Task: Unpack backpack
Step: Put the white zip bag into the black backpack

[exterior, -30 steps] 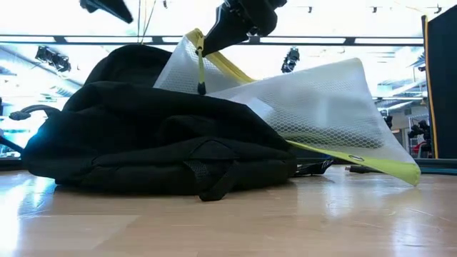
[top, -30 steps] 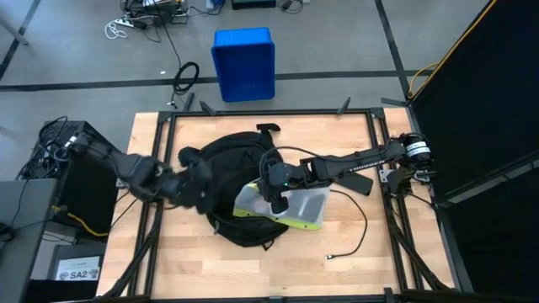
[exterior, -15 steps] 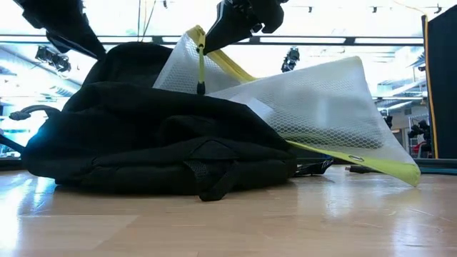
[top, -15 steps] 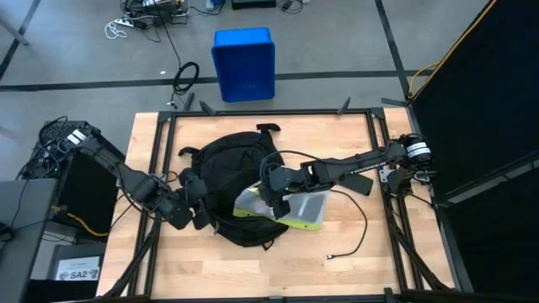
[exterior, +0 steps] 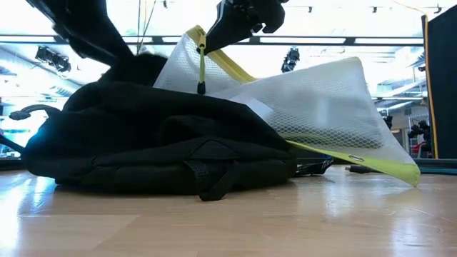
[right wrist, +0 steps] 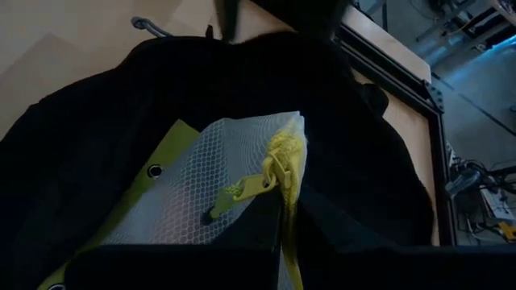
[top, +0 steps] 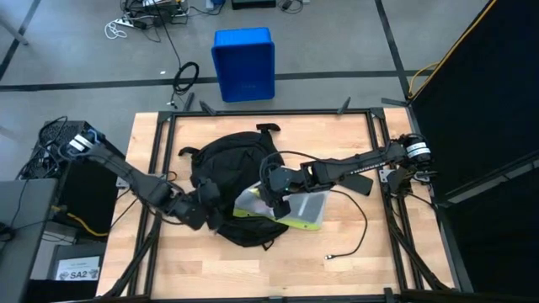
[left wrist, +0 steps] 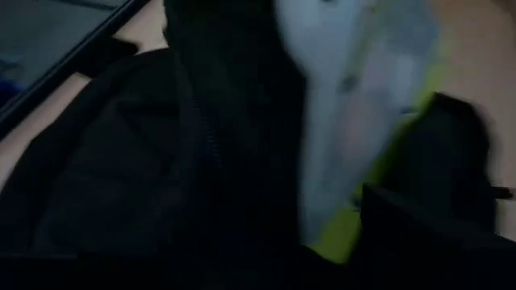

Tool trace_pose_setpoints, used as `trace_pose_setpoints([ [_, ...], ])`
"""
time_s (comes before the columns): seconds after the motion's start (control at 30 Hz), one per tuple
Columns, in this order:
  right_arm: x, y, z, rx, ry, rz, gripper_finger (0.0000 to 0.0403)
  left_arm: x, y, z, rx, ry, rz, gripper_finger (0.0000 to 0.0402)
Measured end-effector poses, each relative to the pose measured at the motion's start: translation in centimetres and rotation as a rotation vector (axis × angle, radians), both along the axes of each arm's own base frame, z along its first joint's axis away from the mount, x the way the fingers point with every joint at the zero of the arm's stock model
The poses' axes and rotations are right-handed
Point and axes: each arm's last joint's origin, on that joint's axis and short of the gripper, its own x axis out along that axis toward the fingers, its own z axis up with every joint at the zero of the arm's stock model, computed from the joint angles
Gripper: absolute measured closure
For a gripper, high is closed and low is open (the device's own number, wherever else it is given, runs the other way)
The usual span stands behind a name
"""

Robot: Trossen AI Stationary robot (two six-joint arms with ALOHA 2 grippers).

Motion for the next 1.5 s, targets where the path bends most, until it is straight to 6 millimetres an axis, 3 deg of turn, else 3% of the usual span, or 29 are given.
trace_pose_setpoints([
  [0.33,0.0,0.4,0.0,0.001,-0.001,0.011,0.0403,1.4,3.3,-1.2,0.016,0.098,0.151,0.012],
  [0.73,-0.1,0.4,-0.1,-0.001,0.009,0.012,0.0403,-1.0,3.5,1.0,-0.027,0.129,0.16,0.012],
  [1.03,-0.1,0.4,0.0,0.001,0.001,0.012,0.0403,0.1,3.7,-3.3,-0.122,0.053,0.042,0.0123],
  [1.1,-0.1,0.4,0.0,0.002,0.001,0.012,0.0403,0.3,3.9,-3.5,-0.113,0.03,0.029,0.0141],
  [1.2,-0.1,0.4,0.0,0.002,0.0,0.013,0.0403,0.6,4.2,-3.4,-0.098,0.013,0.027,0.0198],
  [1.37,0.1,0.5,0.1,0.021,-0.019,0.034,0.0403,1.3,4.7,-2.8,-0.063,-0.028,-0.021,0.0363],
  [1.5,0.1,0.6,0.2,0.013,-0.025,0.041,0.0403,1.9,5.0,-1.7,-0.045,-0.079,-0.032,0.0395],
])
